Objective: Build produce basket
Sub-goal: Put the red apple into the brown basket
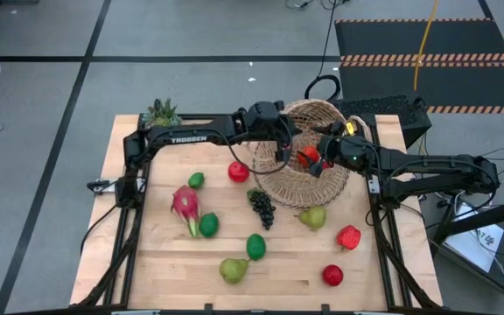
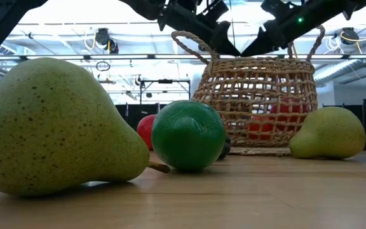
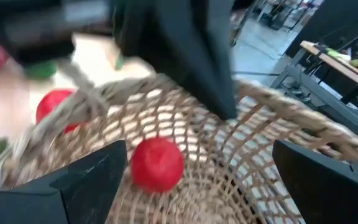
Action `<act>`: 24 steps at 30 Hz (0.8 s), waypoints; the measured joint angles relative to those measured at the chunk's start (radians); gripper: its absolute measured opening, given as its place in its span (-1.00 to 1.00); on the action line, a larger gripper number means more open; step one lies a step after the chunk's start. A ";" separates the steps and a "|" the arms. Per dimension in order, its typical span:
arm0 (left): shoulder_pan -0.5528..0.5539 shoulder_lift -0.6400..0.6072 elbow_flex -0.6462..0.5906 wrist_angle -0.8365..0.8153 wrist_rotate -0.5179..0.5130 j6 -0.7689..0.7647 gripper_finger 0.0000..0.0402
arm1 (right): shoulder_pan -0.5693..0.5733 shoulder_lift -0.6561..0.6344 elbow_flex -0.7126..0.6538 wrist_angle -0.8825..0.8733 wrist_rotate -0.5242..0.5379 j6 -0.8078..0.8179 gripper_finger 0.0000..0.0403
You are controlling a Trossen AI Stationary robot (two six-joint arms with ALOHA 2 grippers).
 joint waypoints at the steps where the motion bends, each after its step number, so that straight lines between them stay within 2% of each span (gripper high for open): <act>1: -0.003 -0.012 0.000 -0.010 0.000 0.002 -0.98 | 0.007 0.000 0.000 -0.011 0.000 -0.005 0.99; 6: -0.020 -0.045 0.002 -0.025 0.003 0.005 -0.93 | 0.034 -0.001 0.000 -0.020 0.034 -0.028 0.99; 13: -0.042 -0.102 0.002 -0.119 0.002 -0.003 -0.92 | 0.096 -0.020 0.000 0.023 0.204 -0.079 0.99; 20: -0.050 -0.184 0.002 -0.264 0.002 -0.056 -0.97 | 0.204 -0.076 0.000 0.035 0.152 -0.057 0.99; 24: -0.063 -0.230 0.002 -0.397 0.006 -0.154 -0.91 | 0.264 -0.107 0.000 -0.004 0.152 0.048 0.96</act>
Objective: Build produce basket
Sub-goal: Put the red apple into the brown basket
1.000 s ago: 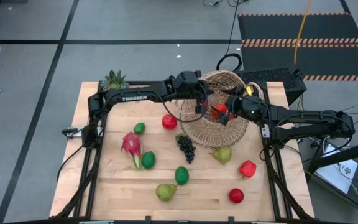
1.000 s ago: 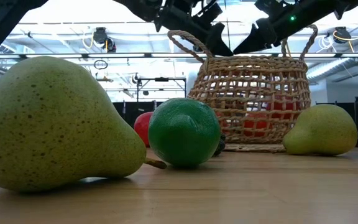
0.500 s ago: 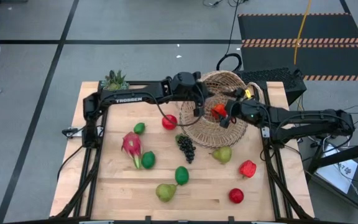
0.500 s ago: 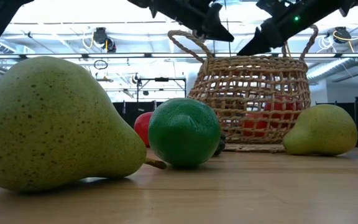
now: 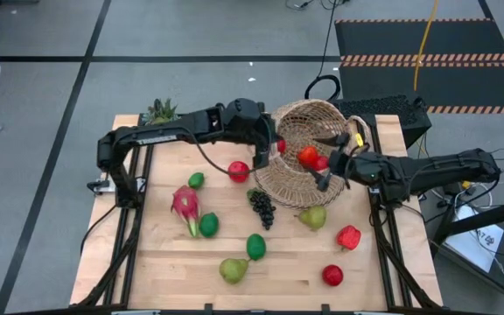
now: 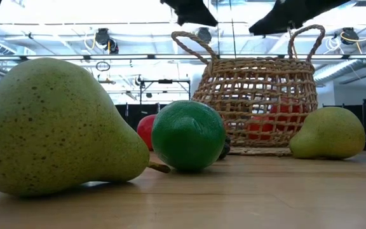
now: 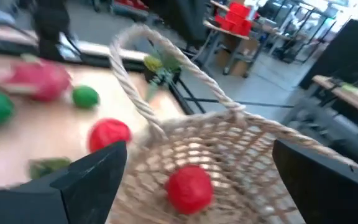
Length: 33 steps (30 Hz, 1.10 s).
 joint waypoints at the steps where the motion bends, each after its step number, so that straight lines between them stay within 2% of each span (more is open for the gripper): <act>1: -0.007 -0.008 0.000 -0.044 0.006 -0.015 -0.90 | 0.013 -0.008 0.000 -0.014 0.000 0.032 0.95; 7: -0.079 -0.010 -0.001 -0.216 0.019 -0.033 -0.94 | 0.100 -0.005 0.000 -0.049 -0.016 0.193 0.81; 16: -0.216 -0.011 -0.044 -0.179 -0.010 -0.021 -0.95 | 0.288 0.058 0.000 -0.029 -0.028 0.265 0.56; 23: -0.271 -0.010 -0.105 -0.116 -0.051 -0.106 -0.98 | 0.402 0.145 0.000 -0.039 -0.025 0.340 0.38; 33: -0.403 -0.011 -0.222 0.026 -0.142 -0.213 -0.93 | 0.581 0.290 0.000 -0.080 -0.029 0.575 -0.19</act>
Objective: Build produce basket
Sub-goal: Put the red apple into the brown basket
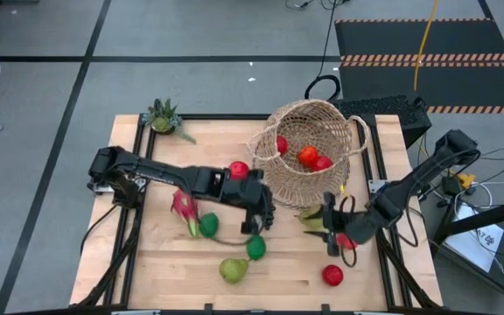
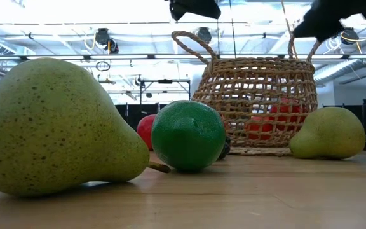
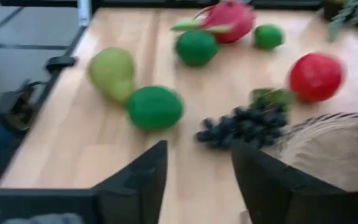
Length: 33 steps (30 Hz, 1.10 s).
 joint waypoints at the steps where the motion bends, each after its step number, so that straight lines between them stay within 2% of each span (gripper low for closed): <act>1: -0.019 0.000 -0.016 0.009 0.000 -0.003 -0.93 | 0.016 0.010 0.000 0.002 0.000 0.027 -0.24; 4: -0.069 0.000 -0.082 0.054 -0.007 -0.033 -0.93 | 0.054 0.047 0.000 0.009 0.002 0.115 -0.35; 7: -0.104 0.000 -0.147 0.101 -0.069 -0.070 -0.93 | 0.089 0.095 0.000 0.025 0.007 0.188 -0.40; 13: -0.108 0.000 -0.236 0.081 -0.181 -0.181 -0.93 | 0.110 0.176 0.000 0.154 0.055 0.204 -0.42; 17: -0.078 0.001 -0.275 -0.011 -0.215 -0.295 -0.93 | 0.112 0.198 0.000 0.246 0.050 0.205 -0.42; 23: 0.008 -0.017 -0.284 -0.270 -0.241 -0.466 -0.91 | 0.111 0.202 0.000 0.300 0.030 0.175 -0.42; 27: 0.067 -0.073 -0.309 -0.277 -0.297 -0.423 -0.80 | 0.111 0.201 0.000 0.299 0.030 0.115 -0.42; 31: 0.142 -0.149 -0.399 -0.136 -0.298 -0.274 -0.60 | 0.103 0.201 0.000 0.295 0.032 0.009 -0.42; 33: 0.174 -0.174 -0.448 -0.045 -0.250 -0.190 -0.48 | 0.095 0.201 0.000 0.292 0.043 -0.035 -0.42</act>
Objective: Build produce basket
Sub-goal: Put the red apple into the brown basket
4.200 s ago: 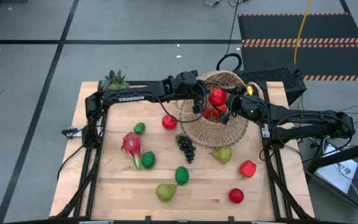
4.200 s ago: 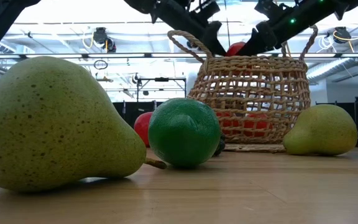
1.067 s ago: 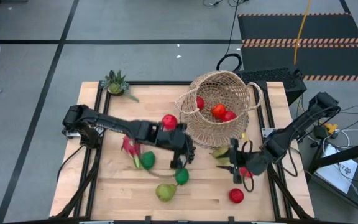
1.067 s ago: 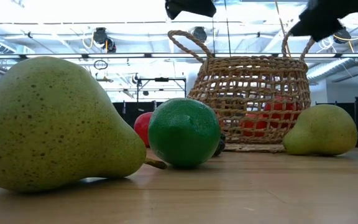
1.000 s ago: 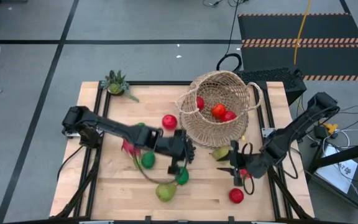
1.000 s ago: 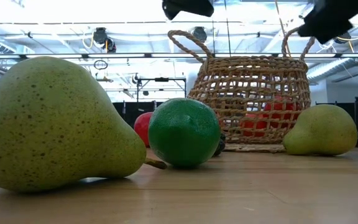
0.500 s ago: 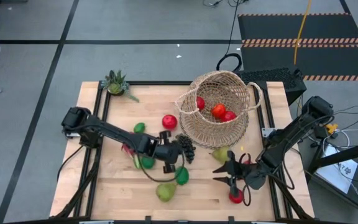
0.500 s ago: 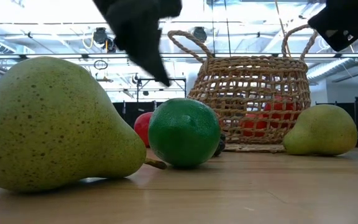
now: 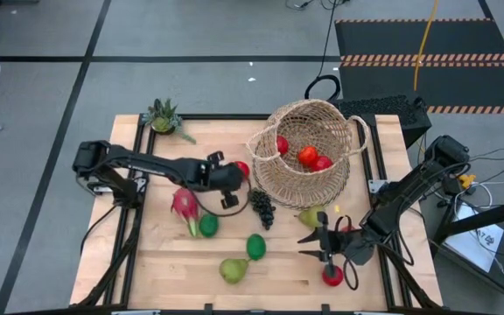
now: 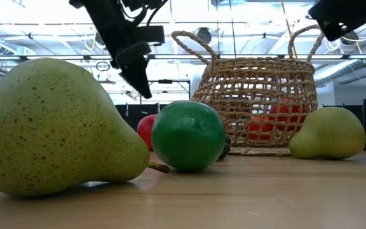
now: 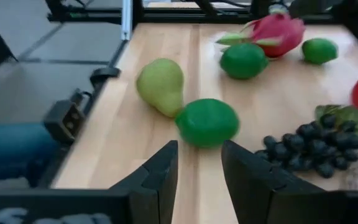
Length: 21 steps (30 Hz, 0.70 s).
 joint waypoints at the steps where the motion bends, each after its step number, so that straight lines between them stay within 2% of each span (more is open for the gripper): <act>1: 0.012 -0.010 -0.027 0.050 0.020 0.029 -0.42 | -0.002 0.000 0.000 -0.002 0.018 -0.019 -0.42; 5: 0.053 -0.018 -0.118 0.196 0.036 0.095 -0.15 | -0.018 0.000 0.000 -0.002 0.063 -0.076 -0.42; 9: 0.097 -0.018 -0.171 0.257 0.036 0.068 0.17 | -0.032 0.000 0.000 -0.008 0.065 -0.127 -0.42; 16: 0.163 -0.018 -0.185 0.273 0.047 -0.013 0.71 | -0.051 0.000 0.000 -0.008 0.064 -0.190 -0.42; 21: 0.192 -0.009 -0.185 0.287 0.095 -0.087 0.95 | -0.072 0.000 0.000 -0.009 0.064 -0.205 -0.42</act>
